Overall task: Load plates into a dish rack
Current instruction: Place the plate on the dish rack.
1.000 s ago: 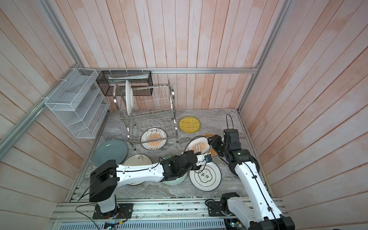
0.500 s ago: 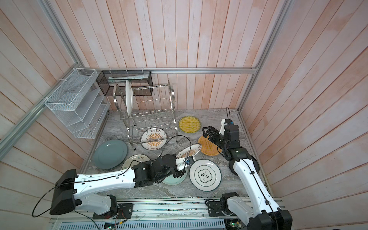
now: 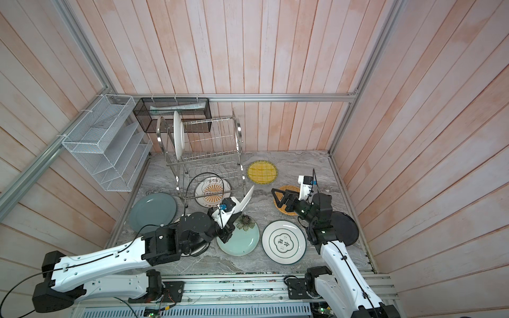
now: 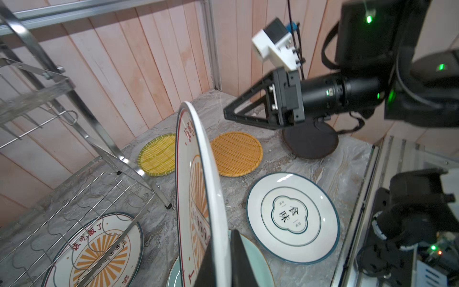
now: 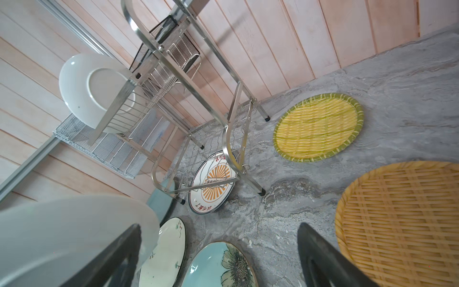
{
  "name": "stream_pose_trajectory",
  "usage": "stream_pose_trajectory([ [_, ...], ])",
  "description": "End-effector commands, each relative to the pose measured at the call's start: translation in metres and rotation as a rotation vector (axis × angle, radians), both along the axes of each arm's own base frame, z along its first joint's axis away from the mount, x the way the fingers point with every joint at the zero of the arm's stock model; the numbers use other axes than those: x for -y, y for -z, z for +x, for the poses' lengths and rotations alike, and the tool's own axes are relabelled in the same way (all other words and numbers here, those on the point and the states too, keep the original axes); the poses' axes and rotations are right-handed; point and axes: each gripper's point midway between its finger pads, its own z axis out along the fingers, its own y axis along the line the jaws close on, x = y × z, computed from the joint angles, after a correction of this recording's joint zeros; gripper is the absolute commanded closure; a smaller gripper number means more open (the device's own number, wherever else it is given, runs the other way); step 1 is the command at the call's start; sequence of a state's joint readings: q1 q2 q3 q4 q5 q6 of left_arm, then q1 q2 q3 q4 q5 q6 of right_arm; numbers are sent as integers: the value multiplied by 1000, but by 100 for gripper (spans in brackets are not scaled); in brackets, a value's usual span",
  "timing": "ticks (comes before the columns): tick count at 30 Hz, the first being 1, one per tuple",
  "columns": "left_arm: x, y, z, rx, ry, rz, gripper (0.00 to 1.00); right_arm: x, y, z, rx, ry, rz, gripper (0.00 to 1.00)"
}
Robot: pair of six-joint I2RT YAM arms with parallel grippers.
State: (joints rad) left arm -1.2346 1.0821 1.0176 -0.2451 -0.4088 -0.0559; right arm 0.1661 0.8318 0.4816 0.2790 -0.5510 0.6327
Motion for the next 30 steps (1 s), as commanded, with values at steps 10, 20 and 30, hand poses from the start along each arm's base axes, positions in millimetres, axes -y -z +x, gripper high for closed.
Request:
stream_pose_trajectory([
  [10,-48,-192,36,207,-338,-351,100,-60,-33,-38,214,-243,16,2],
  [20,-73,-245,120,200,-474,-311,100,-90,0,-35,196,-271,-76,2],
  [30,-105,-229,196,122,-554,-198,100,-96,19,-28,158,-269,-100,2],
])
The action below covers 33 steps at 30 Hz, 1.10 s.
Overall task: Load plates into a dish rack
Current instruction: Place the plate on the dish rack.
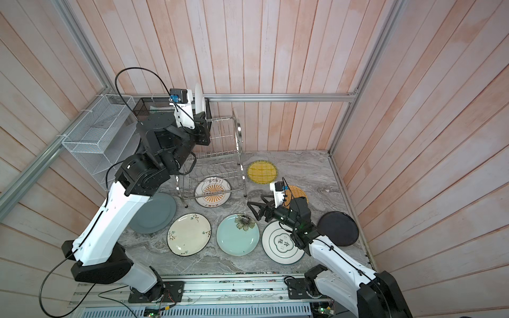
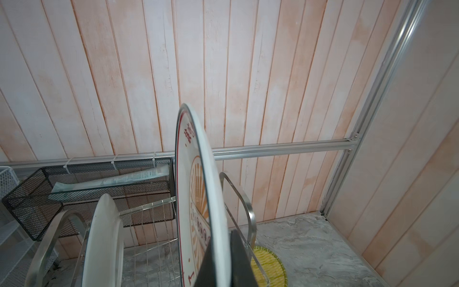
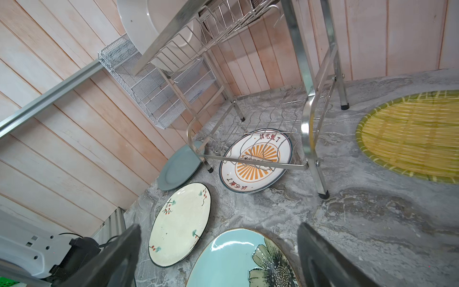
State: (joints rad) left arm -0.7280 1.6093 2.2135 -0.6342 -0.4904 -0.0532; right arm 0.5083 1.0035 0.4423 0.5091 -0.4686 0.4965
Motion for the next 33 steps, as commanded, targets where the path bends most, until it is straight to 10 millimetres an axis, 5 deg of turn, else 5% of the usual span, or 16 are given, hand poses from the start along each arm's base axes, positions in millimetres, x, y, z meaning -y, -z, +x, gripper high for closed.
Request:
stream_pose_trajectory([
  [1,-6,13,17,-59,28,20,100,-3,-3,1,38,-1,1,2],
  [9,-34,43,54,-134,1,6,100,-8,-7,-6,70,-19,-1,2],
  [33,-64,113,95,-273,-144,107,100,-14,4,-1,37,-24,-24,2],
])
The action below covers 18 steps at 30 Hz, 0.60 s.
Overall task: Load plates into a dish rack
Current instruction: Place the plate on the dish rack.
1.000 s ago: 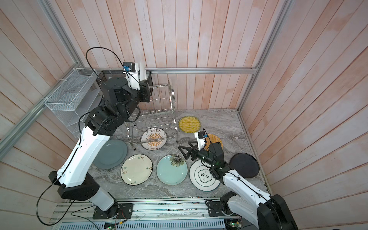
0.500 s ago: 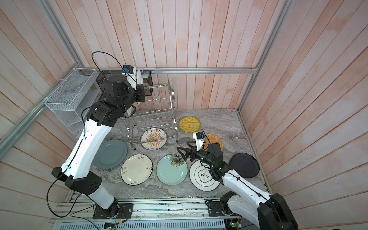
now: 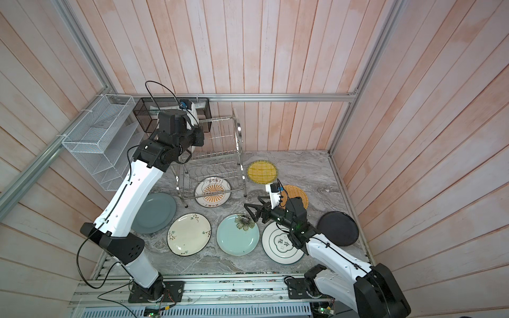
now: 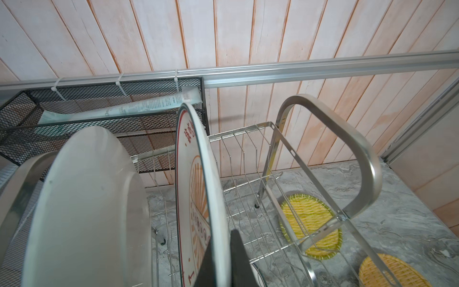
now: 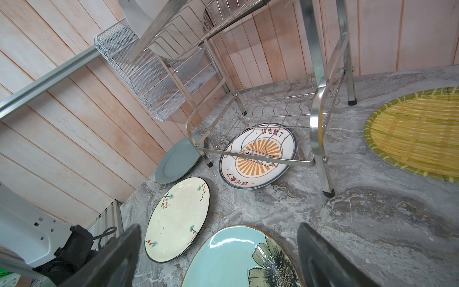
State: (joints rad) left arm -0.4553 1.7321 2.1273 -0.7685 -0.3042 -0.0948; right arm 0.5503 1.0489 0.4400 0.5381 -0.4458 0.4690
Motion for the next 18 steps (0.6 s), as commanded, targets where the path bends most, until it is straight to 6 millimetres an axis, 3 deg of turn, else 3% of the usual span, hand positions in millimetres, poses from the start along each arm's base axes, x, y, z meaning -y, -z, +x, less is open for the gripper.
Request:
stream_pose_trajectory([
  [1,-14,-7,6,41,-57,-1,100,-2,-6,1,29,-1,3,2],
  [12,-32,-19,7,71,-100,-4,100,-5,-1,2,17,-4,-9,2],
  [18,-41,-14,8,55,-102,-10,100,-7,2,3,10,-9,-18,2],
])
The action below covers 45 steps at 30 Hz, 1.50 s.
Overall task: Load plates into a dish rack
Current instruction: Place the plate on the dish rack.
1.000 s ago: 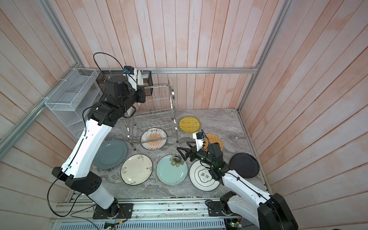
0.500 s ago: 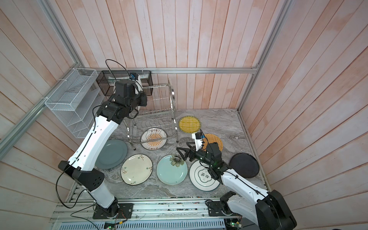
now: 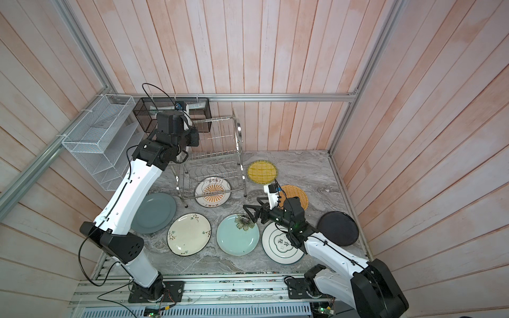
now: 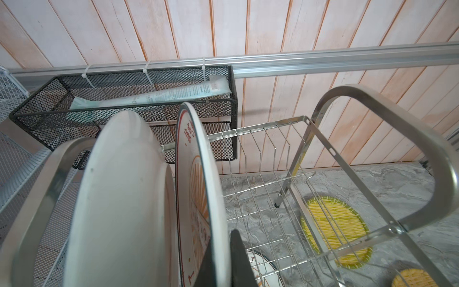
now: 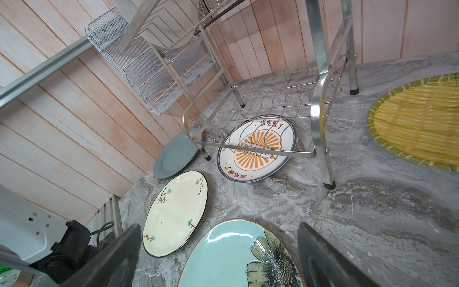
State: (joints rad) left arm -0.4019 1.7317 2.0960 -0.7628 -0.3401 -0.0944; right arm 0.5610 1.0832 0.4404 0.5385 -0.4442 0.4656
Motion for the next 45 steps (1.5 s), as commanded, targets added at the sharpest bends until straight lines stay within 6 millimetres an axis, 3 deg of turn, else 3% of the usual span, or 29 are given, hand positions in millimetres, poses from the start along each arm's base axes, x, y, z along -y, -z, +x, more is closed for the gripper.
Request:
stream_pose_trajectory([
  [1,-12,-23,-3,69,-12,-34,100,-3,-8,3,34,2,-1,2],
  [9,-15,-2,-2,17,16,-70,100,-5,-5,3,31,2,-13,2],
  [15,-19,2,-2,10,-2,-121,100,-7,-5,3,32,-1,-19,2],
  [24,-14,-49,-14,115,34,-244,100,-9,-5,3,38,0,-29,2],
  [29,-15,-57,-18,129,31,-270,100,-10,-4,2,35,-3,-33,2],
  [45,-24,-13,-13,67,-32,-235,100,-14,1,3,25,-9,-50,2],
])
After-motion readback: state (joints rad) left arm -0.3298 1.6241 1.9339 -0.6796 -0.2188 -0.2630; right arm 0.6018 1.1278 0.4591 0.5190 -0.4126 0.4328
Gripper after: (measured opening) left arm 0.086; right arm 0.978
